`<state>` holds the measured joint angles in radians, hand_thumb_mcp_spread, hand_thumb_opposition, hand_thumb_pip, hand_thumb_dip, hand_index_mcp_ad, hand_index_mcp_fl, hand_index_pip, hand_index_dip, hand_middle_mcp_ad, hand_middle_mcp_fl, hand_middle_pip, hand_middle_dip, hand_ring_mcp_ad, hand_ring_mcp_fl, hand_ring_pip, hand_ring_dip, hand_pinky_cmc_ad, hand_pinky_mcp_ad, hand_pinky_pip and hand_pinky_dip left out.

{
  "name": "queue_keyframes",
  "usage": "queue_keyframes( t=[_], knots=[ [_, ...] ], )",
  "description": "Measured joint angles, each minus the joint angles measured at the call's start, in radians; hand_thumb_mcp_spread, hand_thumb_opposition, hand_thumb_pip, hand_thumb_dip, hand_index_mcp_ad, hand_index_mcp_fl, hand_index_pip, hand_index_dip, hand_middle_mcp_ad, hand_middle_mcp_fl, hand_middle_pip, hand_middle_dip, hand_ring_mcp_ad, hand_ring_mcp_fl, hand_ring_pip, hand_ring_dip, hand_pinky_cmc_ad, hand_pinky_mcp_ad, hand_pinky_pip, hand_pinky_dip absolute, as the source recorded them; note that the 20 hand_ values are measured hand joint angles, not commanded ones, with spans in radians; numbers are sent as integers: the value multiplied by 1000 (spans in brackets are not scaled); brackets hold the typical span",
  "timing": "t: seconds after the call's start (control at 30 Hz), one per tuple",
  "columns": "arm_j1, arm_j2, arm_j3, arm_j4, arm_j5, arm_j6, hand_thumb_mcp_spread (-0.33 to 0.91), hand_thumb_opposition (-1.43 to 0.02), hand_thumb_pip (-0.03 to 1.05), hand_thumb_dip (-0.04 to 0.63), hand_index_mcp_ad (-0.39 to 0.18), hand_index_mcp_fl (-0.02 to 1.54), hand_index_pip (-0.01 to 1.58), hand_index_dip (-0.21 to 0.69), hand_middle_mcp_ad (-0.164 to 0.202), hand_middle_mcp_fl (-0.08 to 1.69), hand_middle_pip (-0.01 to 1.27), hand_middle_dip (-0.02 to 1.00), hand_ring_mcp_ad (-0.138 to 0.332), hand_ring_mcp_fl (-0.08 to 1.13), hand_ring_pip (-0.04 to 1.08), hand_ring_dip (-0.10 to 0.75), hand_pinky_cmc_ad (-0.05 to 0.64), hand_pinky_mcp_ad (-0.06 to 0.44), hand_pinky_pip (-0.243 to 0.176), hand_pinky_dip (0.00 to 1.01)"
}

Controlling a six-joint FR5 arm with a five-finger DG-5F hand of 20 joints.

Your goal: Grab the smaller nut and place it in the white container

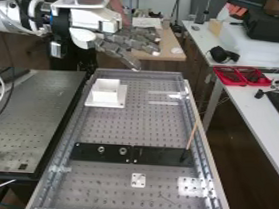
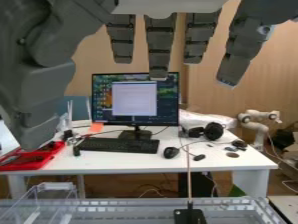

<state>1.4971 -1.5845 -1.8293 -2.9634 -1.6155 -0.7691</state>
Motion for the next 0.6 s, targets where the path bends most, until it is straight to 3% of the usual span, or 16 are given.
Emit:
queue_keyframes(
  t=[0.33,0.6],
  knots=[
    [-12,30,27,-63,58,19,241,-731,466,140,-106,75,133,75,68,152,122,251,154,7,101,89,419,346,-75,522],
    [-20,24,58,-102,46,-3,241,-731,456,140,-106,75,119,93,65,150,122,251,152,7,101,89,417,344,-89,518]
  ],
)
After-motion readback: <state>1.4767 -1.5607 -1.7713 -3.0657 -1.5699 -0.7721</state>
